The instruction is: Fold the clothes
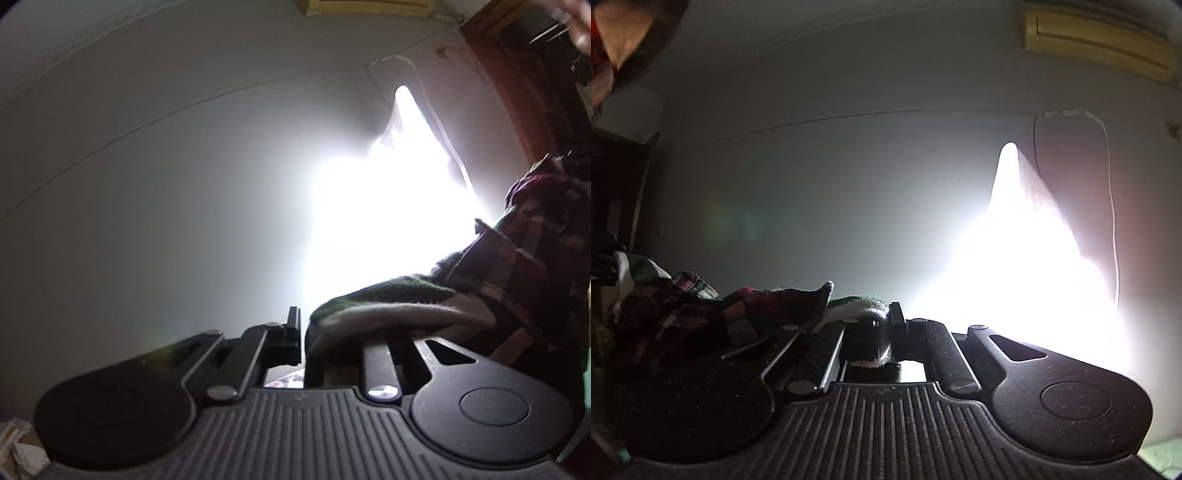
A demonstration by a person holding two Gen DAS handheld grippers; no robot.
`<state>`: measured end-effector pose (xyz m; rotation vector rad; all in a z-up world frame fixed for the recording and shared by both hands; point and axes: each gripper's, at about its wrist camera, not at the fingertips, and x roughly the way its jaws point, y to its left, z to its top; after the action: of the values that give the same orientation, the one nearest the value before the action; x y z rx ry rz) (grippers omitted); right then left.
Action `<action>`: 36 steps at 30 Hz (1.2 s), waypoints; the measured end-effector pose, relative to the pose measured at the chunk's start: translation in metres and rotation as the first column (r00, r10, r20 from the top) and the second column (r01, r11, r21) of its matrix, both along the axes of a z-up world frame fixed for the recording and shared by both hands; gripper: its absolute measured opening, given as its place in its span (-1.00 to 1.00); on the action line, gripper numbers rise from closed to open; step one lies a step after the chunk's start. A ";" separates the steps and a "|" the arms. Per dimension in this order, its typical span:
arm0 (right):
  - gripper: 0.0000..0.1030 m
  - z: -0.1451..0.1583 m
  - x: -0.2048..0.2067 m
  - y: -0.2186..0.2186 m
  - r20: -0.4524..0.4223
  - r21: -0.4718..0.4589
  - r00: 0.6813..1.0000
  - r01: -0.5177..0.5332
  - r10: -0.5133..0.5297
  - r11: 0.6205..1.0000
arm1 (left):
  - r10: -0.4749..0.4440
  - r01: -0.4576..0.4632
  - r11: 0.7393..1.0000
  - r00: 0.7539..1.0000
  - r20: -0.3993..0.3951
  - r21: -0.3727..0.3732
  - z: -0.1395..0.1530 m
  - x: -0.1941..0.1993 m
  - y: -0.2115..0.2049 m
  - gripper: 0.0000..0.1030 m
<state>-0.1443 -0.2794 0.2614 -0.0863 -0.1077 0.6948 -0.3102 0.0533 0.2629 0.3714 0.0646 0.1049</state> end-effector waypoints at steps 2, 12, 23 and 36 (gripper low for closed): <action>-0.92 0.004 -0.003 -0.005 -0.011 0.015 1.000 -0.018 0.018 1.000 | -0.014 0.015 1.000 1.000 0.010 -0.001 0.002 -0.007 0.002 -0.51; -0.92 0.020 -0.021 -0.016 -0.003 0.046 0.997 -0.083 0.083 0.996 | -0.042 0.042 0.999 0.999 -0.014 0.006 0.029 -0.011 0.002 -0.51; -0.92 -0.045 0.043 0.021 -0.267 -0.046 0.963 -0.037 0.023 0.998 | -0.047 -0.003 0.987 0.952 -0.303 -0.163 -0.051 0.089 0.029 -0.51; -0.92 -0.124 0.175 0.085 -0.493 -0.090 0.860 0.099 -0.130 0.991 | 0.055 -0.183 0.954 0.887 -0.459 -0.238 -0.138 0.209 0.053 -0.51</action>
<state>0.0306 -0.1944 0.1372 0.0309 0.4164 0.5818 -0.1012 0.1068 0.1246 0.1046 0.5581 0.1298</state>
